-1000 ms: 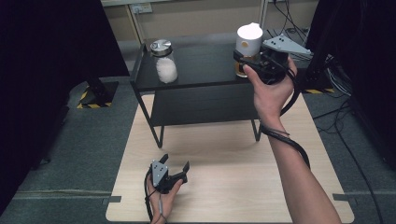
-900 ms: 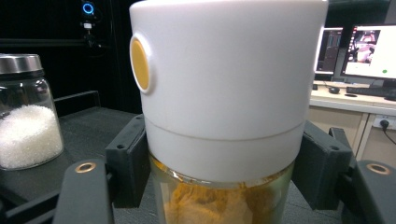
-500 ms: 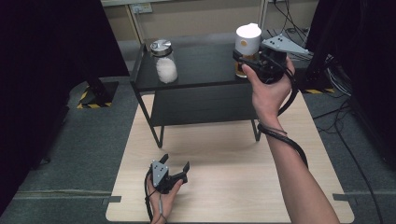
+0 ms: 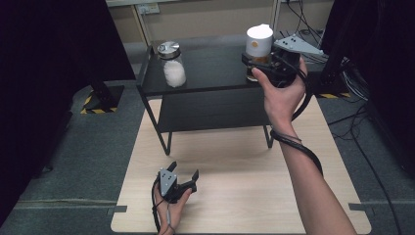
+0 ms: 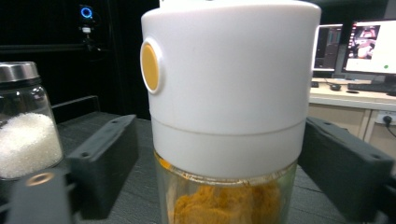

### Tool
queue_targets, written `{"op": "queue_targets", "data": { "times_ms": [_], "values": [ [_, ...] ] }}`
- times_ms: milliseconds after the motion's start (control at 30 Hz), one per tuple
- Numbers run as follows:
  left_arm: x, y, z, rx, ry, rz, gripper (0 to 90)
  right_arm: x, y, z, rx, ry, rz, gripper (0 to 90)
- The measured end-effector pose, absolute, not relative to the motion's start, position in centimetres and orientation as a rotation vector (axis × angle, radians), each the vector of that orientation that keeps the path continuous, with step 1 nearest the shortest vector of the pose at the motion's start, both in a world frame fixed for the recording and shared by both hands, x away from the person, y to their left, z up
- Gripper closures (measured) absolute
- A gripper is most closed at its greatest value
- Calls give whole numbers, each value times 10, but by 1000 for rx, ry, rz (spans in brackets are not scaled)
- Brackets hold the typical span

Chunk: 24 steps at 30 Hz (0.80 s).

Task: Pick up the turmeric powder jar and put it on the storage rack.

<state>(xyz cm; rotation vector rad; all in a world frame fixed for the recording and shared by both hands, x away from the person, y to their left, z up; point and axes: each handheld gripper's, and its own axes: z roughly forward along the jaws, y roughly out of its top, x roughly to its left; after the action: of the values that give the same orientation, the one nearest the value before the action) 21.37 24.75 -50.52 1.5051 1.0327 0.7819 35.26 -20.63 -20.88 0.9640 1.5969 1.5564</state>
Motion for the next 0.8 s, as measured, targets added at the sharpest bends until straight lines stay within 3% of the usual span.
{"op": "queue_targets", "data": {
  "times_ms": [133, 800],
  "values": [
    [214, 248, -505, 1505, 1033, 781, 79, 350, -206, -211, 980, 1581, 1552, 54],
    [213, 247, -505, 1506, 1031, 787, 79, 333, -226, -226, 919, 1591, 1607, 44]
  ]
}}
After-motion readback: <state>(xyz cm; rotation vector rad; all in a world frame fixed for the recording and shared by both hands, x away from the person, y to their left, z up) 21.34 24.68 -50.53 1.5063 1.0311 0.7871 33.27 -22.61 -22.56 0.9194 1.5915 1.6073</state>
